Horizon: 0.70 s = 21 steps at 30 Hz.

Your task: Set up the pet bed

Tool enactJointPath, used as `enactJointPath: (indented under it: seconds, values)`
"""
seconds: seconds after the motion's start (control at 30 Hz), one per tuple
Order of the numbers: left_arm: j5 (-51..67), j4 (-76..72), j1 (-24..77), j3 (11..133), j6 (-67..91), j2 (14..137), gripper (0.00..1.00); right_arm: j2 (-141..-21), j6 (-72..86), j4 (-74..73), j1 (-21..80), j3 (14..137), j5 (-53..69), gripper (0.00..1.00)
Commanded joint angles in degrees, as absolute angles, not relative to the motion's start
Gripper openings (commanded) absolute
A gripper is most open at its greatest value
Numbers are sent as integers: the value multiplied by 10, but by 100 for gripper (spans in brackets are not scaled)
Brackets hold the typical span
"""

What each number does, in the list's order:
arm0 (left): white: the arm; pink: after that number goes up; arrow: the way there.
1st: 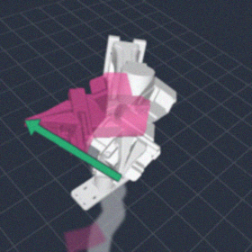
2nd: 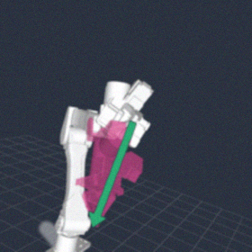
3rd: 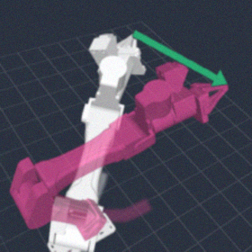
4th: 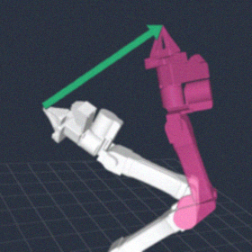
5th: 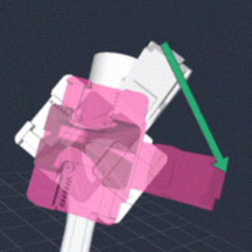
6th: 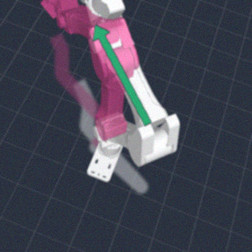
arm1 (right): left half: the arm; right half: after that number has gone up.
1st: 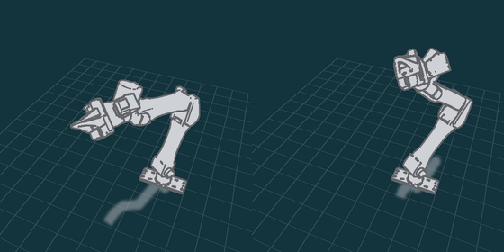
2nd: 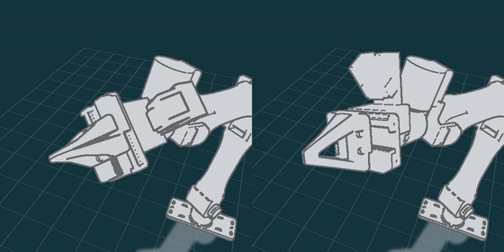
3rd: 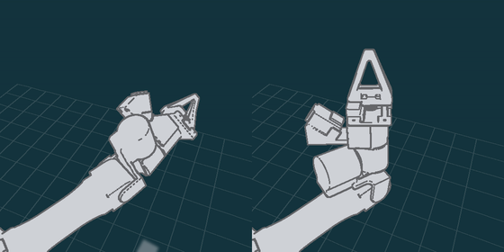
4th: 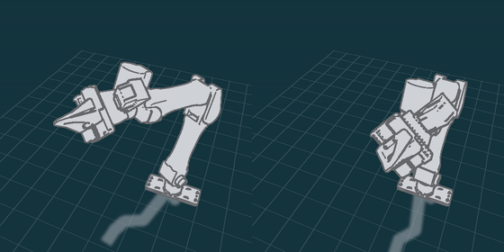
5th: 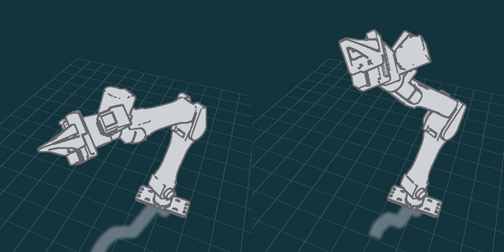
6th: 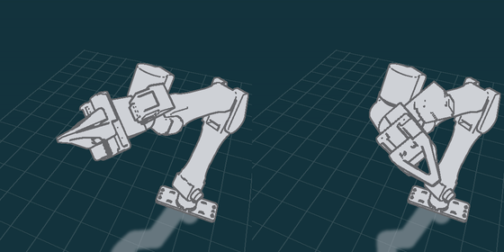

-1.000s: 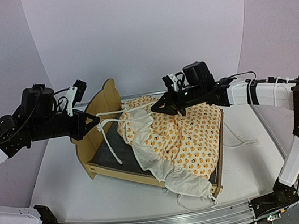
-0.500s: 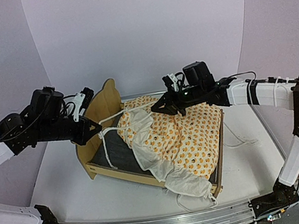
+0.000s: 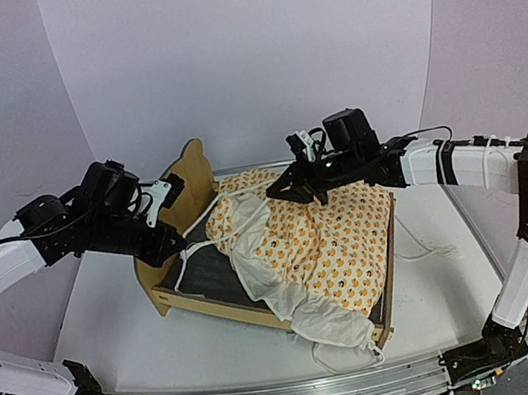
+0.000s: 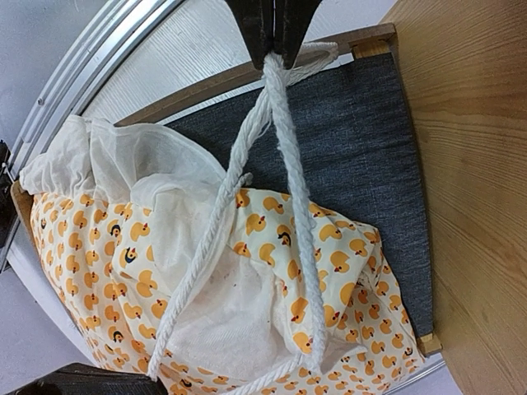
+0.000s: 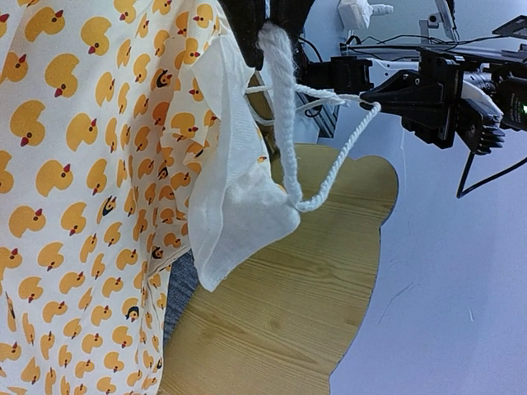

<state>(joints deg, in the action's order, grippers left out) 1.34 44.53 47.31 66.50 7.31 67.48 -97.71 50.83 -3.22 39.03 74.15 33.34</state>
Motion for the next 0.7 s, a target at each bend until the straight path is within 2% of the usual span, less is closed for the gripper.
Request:
enactJointPath:
  seconds: [0.0,0.5,0.67]
  values:
    - [7,458,471,685,67,668,0,-970,508,-19,394,770,340,0]
    - [-18,427,471,634,67,779,0,-965,507,-19,398,768,339,0]
    - [11,405,471,614,68,798,0,-967,508,-19,400,769,341,0]
